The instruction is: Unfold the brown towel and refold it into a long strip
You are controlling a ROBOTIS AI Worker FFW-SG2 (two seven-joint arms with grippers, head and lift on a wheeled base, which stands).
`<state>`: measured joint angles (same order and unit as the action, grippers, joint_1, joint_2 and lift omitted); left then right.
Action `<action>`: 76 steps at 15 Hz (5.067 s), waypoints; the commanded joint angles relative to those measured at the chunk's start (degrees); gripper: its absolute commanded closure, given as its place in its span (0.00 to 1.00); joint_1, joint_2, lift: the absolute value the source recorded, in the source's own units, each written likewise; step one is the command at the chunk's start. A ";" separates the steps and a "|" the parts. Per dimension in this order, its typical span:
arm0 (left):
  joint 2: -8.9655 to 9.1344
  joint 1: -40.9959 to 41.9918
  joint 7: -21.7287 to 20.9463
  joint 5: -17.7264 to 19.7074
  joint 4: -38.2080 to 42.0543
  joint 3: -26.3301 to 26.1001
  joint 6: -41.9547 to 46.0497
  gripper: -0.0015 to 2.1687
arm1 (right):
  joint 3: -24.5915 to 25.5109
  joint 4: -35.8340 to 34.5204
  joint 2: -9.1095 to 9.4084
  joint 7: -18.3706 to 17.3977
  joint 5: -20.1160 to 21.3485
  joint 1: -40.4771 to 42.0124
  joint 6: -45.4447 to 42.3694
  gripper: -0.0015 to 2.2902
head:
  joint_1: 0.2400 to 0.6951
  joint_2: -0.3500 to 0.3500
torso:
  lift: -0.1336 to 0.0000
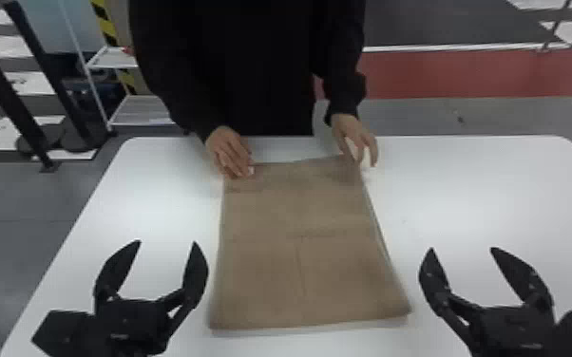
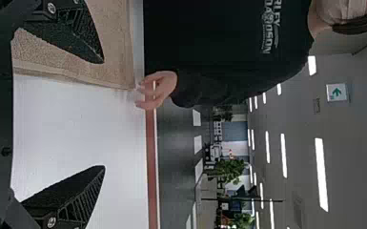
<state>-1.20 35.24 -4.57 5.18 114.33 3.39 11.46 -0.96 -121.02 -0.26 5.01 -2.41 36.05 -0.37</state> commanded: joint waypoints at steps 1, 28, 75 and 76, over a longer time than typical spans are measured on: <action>-0.04 0.00 0.00 0.00 0.01 0.03 0.00 0.04 | 0.00 -0.10 0.00 0.00 0.04 -0.02 0.15 0.04 | 1.00 0.60 | 0.08; 0.05 -0.09 -0.18 0.00 -0.69 -0.05 0.18 0.04 | 0.52 2.72 0.00 0.00 -0.05 -1.95 0.15 0.04 | 1.00 0.60 | 0.08; -3.02 -7.91 -0.97 1.76 -6.40 -2.25 -5.62 0.04 | -0.97 41.30 -1.67 13.36 -4.71 -57.32 54.64 0.15 | 1.00 0.64 | 0.08; -3.20 -8.09 -0.97 1.85 -6.58 -2.43 -5.62 0.04 | -0.97 41.48 -1.67 13.36 -4.36 -57.41 54.64 0.17 | 1.00 0.64 | 0.08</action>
<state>-4.26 27.38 -5.54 6.95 107.94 1.18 5.84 -1.93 -79.76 -1.93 18.38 -7.09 -21.21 54.31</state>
